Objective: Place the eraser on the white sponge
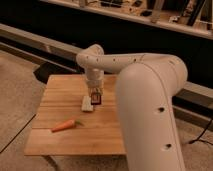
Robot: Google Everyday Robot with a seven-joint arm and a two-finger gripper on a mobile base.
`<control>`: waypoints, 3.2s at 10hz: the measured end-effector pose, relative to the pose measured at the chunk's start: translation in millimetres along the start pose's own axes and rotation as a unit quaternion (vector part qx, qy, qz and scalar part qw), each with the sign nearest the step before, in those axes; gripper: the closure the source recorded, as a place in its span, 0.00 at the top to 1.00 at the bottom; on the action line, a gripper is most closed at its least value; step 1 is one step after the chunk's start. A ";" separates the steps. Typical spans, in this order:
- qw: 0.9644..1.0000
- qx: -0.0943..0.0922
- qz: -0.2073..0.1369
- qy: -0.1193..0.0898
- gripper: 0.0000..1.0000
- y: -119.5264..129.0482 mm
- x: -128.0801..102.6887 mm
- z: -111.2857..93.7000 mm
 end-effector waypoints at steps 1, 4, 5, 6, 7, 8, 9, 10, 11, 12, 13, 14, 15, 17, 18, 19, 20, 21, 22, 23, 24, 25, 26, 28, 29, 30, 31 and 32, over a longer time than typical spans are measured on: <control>1.000 0.001 -0.017 -0.001 0.00 10.0 -12.9 2.0; 0.999 -0.005 -0.039 0.010 0.00 28.3 -28.4 15.6; 0.999 -0.008 -0.041 0.015 0.00 32.2 -29.1 21.0; 0.999 -0.012 -0.042 0.022 0.00 35.9 -29.1 28.3; 0.999 -0.016 -0.041 0.030 0.00 38.1 -26.9 35.4; 0.998 -0.021 -0.040 0.039 0.00 40.0 -22.7 44.7; 0.998 -0.024 -0.039 0.048 0.00 40.3 -18.2 52.6; 0.998 -0.026 -0.037 0.053 0.00 40.8 -15.1 57.9; 0.997 -0.029 -0.034 0.061 0.00 41.9 -10.1 67.3; 0.997 -0.031 -0.033 0.064 0.00 42.4 -8.4 70.8; 0.997 -0.034 -0.033 0.066 0.00 44.6 -7.0 74.9; 0.997 -0.039 -0.034 0.065 0.00 47.4 -7.7 76.2; 0.996 -0.041 -0.035 0.064 0.00 48.7 -8.5 76.5; 0.996 -0.044 -0.040 0.063 0.02 50.3 -9.9 76.8; 0.996 -0.043 -0.040 0.064 0.07 50.0 -9.2 77.9; 0.996 -0.042 -0.041 0.066 0.17 49.4 -8.1 79.4; 0.996 -0.042 -0.042 0.067 0.25 49.0 -7.0 80.4; 0.996 -0.041 -0.042 0.069 0.37 48.1 -5.4 82.5; 0.996 -0.041 -0.042 0.070 0.45 47.8 -4.7 82.9; 0.996 -0.041 -0.041 0.071 0.56 47.5 -3.7 83.9; 0.996 -0.042 -0.042 0.071 0.69 48.0 -3.1 84.6; 0.996 -0.043 -0.041 0.072 0.76 48.2 -2.5 85.8; 0.996 -0.045 -0.040 0.071 0.80 48.8 -3.0 85.3; 0.996 -0.049 -0.035 0.069 0.80 49.5 -3.9 84.6; 0.996 -0.051 -0.033 0.068 0.80 49.4 -4.6 83.4; 0.996 -0.052 -0.031 0.068 0.80 49.1 -4.8 83.0; 0.996 -0.053 -0.029 0.066 0.80 48.5 -5.4 81.9; 0.996 -0.055 -0.028 0.065 0.80 48.6 -5.7 81.2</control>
